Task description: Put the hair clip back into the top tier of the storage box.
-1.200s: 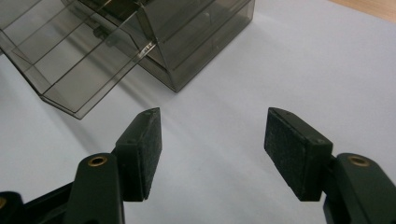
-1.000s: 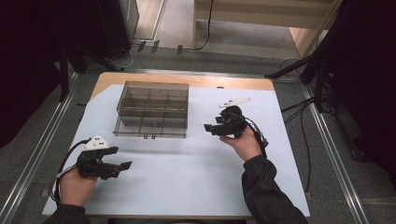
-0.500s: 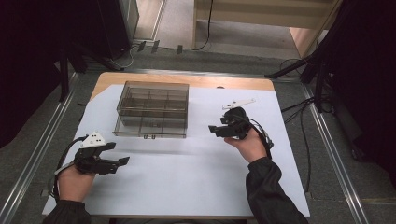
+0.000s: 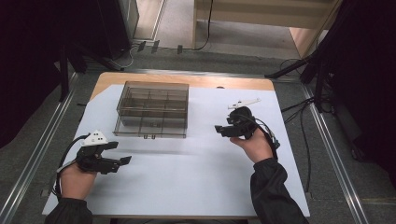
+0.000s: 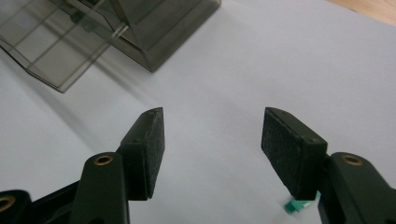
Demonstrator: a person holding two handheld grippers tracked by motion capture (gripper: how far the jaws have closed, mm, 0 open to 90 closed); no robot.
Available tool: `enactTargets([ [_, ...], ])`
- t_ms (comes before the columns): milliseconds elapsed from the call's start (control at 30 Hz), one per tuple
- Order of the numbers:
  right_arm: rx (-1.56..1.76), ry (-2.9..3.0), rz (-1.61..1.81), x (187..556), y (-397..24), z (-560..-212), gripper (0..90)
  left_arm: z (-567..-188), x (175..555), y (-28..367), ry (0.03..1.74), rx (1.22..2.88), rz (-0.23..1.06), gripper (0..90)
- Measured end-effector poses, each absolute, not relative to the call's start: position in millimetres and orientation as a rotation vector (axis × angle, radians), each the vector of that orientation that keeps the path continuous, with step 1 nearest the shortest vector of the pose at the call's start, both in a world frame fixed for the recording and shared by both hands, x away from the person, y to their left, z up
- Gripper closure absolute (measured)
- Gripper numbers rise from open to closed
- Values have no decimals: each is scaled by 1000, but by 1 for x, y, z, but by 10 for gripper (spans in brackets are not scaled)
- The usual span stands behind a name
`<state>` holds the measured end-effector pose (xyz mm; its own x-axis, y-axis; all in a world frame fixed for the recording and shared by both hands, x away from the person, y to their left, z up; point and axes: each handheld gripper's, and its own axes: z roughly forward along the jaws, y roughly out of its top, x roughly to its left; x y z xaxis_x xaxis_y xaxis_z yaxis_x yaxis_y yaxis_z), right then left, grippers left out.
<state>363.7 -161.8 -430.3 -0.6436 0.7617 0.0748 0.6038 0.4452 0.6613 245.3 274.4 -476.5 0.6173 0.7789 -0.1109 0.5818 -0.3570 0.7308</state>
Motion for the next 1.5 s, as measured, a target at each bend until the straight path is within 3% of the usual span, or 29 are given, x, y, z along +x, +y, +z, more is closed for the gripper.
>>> enactTargets([
  [667,1560,2409,766,386,-191,-423,529,-477,238,281,1114,2063,348,221],
  [1500,1621,2477,482,413,-189,-443,518,-478,218,292,1171,2055,371,222],
])
